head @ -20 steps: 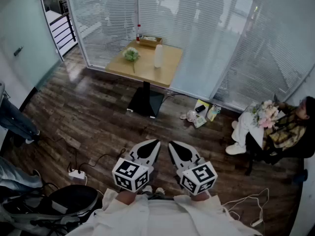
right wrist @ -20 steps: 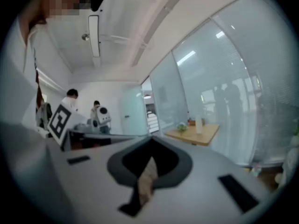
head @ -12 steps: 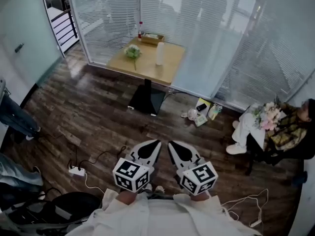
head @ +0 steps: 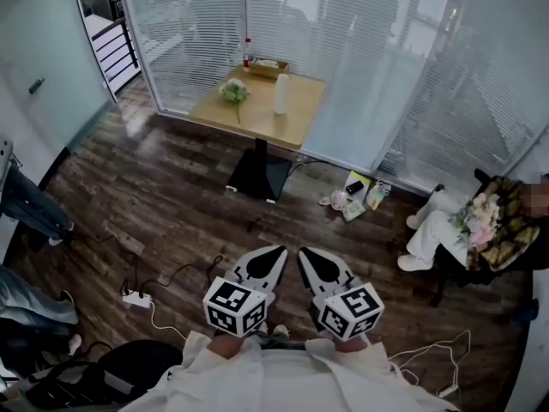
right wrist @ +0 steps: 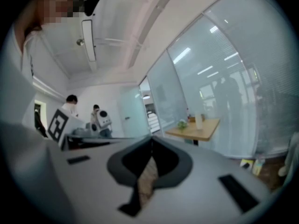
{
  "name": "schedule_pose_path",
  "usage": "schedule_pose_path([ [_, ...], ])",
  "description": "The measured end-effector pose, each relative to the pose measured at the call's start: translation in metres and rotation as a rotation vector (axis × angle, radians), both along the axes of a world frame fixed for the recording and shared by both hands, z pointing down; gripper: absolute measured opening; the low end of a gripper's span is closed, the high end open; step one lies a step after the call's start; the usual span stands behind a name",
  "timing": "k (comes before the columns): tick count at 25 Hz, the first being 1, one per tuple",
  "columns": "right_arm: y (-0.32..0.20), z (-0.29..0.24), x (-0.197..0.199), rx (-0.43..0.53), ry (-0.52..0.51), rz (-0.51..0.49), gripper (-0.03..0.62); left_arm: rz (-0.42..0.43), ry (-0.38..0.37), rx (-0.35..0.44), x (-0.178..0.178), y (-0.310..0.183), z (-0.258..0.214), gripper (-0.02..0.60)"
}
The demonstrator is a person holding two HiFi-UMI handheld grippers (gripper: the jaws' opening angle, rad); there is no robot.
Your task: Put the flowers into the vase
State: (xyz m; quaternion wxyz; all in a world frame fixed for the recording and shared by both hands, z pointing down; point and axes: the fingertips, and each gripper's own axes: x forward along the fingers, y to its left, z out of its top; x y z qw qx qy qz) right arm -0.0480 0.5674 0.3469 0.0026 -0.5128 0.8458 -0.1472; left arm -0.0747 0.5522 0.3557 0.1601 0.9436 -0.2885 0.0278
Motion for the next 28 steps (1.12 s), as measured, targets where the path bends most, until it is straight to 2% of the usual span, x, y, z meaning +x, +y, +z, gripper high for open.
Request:
schedule_pose_path([
  [5, -0.005, -0.003, 0.011, 0.014, 0.000, 0.010, 0.014, 0.061, 0.089, 0.049, 0.013, 0.003, -0.018, 0.006],
  [8, -0.006, -0.003, 0.013, 0.019, 0.000, 0.001, 0.014, 0.065, 0.099, 0.064, 0.015, 0.004, -0.019, 0.006],
  [14, -0.004, 0.002, 0.016, 0.007, -0.004, -0.025, 0.014, 0.049, 0.140, 0.014, 0.019, 0.009, -0.008, 0.006],
  [22, -0.020, 0.017, 0.024, -0.029, -0.012, -0.018, 0.014, 0.037, 0.139, -0.013, 0.025, -0.010, 0.002, 0.006],
  [28, -0.077, 0.017, 0.026, -0.019, -0.021, -0.018, 0.014, 0.045, 0.130, -0.022, 0.029, -0.069, 0.012, 0.006],
])
